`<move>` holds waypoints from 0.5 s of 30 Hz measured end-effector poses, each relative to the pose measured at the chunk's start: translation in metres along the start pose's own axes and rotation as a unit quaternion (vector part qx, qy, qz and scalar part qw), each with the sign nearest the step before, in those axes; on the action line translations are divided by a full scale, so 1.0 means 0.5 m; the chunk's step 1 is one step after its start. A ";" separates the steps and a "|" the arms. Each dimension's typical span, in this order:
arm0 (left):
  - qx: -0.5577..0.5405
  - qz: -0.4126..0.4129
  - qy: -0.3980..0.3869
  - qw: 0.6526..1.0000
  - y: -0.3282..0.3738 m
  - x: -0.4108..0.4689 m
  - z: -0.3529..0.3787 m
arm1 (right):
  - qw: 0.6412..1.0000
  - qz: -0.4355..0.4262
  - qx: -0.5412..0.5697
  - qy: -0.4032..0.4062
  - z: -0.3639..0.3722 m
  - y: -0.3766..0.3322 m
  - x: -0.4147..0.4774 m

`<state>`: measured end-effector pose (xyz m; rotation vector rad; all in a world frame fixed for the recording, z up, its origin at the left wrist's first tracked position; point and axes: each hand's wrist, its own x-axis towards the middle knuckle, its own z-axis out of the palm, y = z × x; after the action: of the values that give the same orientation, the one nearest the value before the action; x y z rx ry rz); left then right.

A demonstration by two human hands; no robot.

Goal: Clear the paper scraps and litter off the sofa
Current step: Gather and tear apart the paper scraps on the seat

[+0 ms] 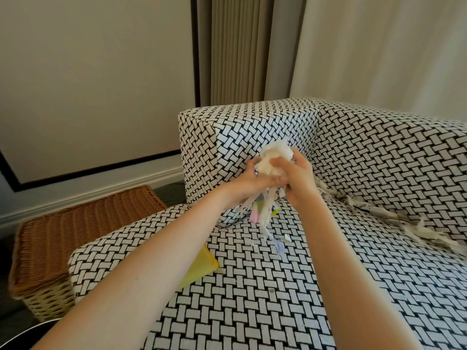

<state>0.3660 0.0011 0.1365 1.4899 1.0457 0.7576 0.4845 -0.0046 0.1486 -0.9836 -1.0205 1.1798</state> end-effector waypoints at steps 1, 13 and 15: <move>0.032 -0.003 -0.015 0.999 -0.005 -0.011 -0.002 | 1.000 -0.004 0.000 0.007 0.004 -0.008 0.000; -0.292 -0.024 0.061 0.954 0.006 -0.092 -0.054 | 0.993 -0.006 -0.117 -0.002 0.069 -0.010 -0.047; -0.373 -0.013 0.065 0.926 0.023 -0.113 -0.062 | 0.990 -0.007 -0.140 -0.024 0.101 -0.002 -0.065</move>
<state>0.3181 -0.0375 0.1583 0.7755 0.7366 1.0940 0.4329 -0.0338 0.1593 -1.1689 -1.2531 1.0705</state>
